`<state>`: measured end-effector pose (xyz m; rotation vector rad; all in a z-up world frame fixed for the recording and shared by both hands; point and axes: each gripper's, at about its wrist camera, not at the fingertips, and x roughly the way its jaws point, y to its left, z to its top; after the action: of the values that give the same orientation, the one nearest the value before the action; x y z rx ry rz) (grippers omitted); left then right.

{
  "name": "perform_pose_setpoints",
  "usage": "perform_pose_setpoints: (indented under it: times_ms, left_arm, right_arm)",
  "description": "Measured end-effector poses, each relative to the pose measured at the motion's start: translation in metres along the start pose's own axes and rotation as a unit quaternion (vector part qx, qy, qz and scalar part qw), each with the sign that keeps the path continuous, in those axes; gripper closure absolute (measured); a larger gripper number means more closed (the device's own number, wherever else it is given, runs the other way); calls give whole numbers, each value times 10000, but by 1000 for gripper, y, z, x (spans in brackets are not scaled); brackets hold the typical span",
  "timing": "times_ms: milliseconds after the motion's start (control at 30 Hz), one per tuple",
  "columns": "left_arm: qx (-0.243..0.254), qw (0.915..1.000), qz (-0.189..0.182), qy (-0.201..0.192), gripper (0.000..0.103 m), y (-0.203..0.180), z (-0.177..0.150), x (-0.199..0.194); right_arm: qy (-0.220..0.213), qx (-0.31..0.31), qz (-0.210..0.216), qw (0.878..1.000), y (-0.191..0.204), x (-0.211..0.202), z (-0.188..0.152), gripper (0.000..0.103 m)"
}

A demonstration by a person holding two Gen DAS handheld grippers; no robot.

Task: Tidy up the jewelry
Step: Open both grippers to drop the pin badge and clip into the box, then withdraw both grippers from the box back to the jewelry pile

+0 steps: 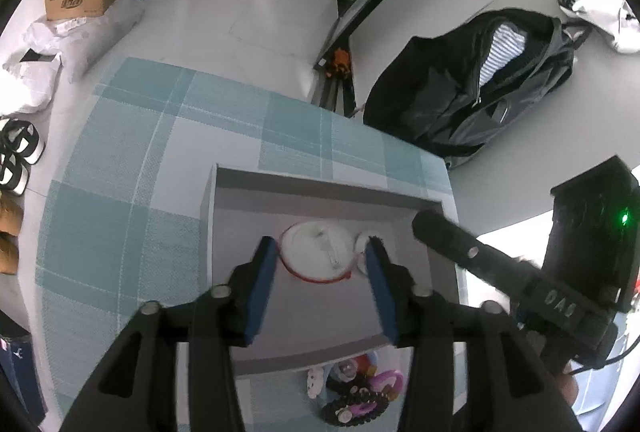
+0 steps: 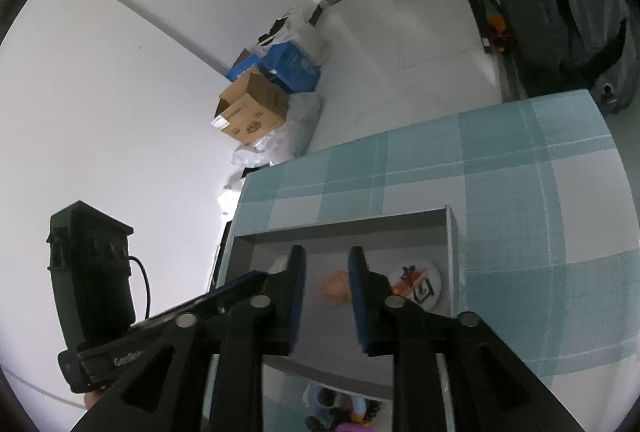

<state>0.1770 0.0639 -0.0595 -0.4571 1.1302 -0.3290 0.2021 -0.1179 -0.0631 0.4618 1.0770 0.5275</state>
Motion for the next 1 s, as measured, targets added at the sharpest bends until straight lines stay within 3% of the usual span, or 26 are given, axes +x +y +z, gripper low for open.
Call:
perform_pose_setpoints:
  times_ms: [67,200,400,1000]
  left_arm:
    - [91,9999,66,-73,51,-3,-2,-4]
    - [246,9994,178,-136,50,-5,-7,-12]
    - [556,9971,442,-261,50,-14,-19,-21]
    - [1293,9826,1120,-729,49,-35,-65,-52]
  right_arm:
    - [-112,-4,-26,9999,1,-6,1,59]
    - [-250,-106,-96,9996,4,-17,2,42]
    - [-232,-344,-181,9990,10,-28,-6,32]
    - [-411,-1121,-317,9923,36,-70,-49,20]
